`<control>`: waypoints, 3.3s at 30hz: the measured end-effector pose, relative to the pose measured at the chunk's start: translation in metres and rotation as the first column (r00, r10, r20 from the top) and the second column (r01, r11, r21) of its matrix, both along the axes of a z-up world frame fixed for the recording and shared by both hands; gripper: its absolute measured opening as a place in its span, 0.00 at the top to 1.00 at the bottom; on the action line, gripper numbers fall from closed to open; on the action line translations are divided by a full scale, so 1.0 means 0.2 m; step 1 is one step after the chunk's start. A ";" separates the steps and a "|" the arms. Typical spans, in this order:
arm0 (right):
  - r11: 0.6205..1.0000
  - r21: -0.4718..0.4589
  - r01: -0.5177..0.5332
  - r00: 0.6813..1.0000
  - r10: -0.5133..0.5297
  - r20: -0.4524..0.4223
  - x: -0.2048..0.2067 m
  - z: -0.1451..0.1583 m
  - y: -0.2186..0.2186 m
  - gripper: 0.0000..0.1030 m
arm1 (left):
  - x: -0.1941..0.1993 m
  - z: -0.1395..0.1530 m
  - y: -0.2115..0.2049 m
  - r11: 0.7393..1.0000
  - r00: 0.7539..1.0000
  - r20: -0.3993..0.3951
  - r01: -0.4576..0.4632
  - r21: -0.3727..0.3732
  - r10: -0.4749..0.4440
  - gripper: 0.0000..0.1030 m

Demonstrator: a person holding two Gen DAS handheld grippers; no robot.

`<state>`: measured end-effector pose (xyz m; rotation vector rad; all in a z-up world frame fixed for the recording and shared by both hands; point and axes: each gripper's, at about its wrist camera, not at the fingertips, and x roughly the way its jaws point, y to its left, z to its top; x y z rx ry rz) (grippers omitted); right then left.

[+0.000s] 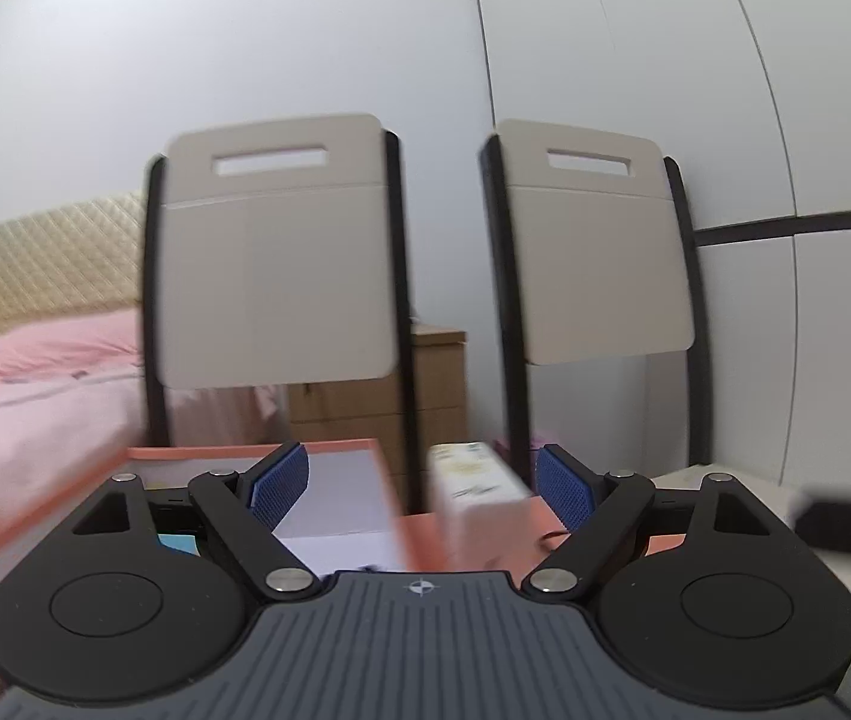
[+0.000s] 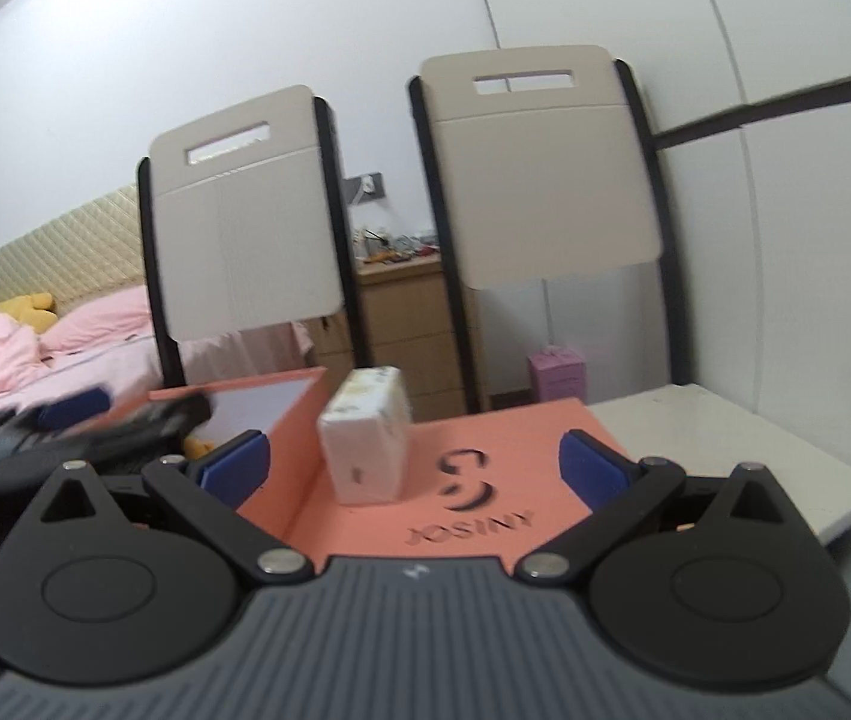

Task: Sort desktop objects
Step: 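Move the left gripper to the white tissue pack on the lid, then grasp the white tissue pack with the left gripper and lift it, then lower the tissue pack into the pink box and open the left gripper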

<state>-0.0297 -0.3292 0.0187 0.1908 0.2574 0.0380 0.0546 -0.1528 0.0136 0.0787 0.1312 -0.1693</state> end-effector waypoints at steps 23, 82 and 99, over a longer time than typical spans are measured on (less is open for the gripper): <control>0.988 0.146 -0.047 0.997 0.038 0.067 -0.30 0.00 -0.38 0.00 | 0.78 -0.29 -0.58 0.953 0.928 -0.275 -0.188 0.238 0.252 0.36; 0.970 0.133 -0.202 0.978 0.207 -0.023 -0.04 -0.04 -0.05 0.00 | 0.70 -0.09 -0.34 0.411 0.645 -0.550 0.764 0.498 -0.531 0.07; 0.958 0.203 -0.201 0.973 0.219 -0.072 0.08 -0.08 -0.15 0.00 | 0.88 -0.14 -0.37 0.531 0.647 -0.694 0.726 0.436 -0.314 0.22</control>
